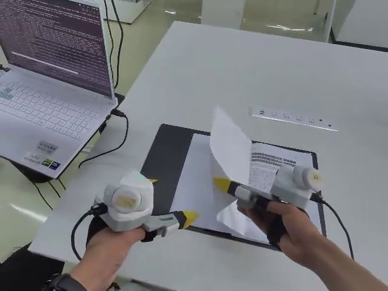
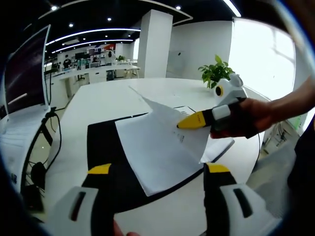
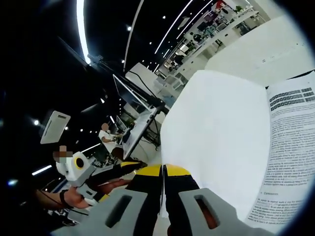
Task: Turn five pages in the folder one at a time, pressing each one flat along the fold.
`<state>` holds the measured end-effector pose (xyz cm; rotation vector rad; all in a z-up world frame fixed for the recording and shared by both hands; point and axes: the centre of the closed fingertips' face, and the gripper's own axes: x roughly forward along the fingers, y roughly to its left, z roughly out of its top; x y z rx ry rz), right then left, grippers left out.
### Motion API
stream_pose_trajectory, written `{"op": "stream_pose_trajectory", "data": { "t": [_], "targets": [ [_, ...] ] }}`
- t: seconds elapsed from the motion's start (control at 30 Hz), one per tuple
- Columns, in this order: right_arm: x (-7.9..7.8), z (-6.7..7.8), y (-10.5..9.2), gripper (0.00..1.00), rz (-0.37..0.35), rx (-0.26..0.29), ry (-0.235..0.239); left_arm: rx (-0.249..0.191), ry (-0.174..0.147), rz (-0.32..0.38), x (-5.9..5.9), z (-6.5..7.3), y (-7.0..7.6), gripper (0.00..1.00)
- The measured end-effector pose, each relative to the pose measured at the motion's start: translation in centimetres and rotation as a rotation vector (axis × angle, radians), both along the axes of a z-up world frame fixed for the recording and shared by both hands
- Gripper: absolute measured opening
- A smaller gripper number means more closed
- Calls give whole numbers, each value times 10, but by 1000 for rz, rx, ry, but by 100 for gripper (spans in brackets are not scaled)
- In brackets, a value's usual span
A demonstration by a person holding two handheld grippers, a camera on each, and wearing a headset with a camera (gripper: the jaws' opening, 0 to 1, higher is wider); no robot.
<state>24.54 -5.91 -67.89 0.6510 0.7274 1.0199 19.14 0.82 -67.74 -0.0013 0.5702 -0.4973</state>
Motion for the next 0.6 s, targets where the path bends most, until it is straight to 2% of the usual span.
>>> {"op": "stream_pose_trajectory", "data": {
  "t": [0.2,0.33,0.47,0.6],
  "targets": [
    [2,-21,13,0,11,-31,42,-5,1,22,-5,-2,10,73],
    [2,-35,26,0,18,-32,73,-26,1,36,-7,-2,14,74],
    [-1,-45,40,1,21,-43,99,-28,1,39,-11,-2,15,74],
    [0,-65,47,1,18,-82,126,-33,0,48,-12,-1,18,74]
  ]
}}
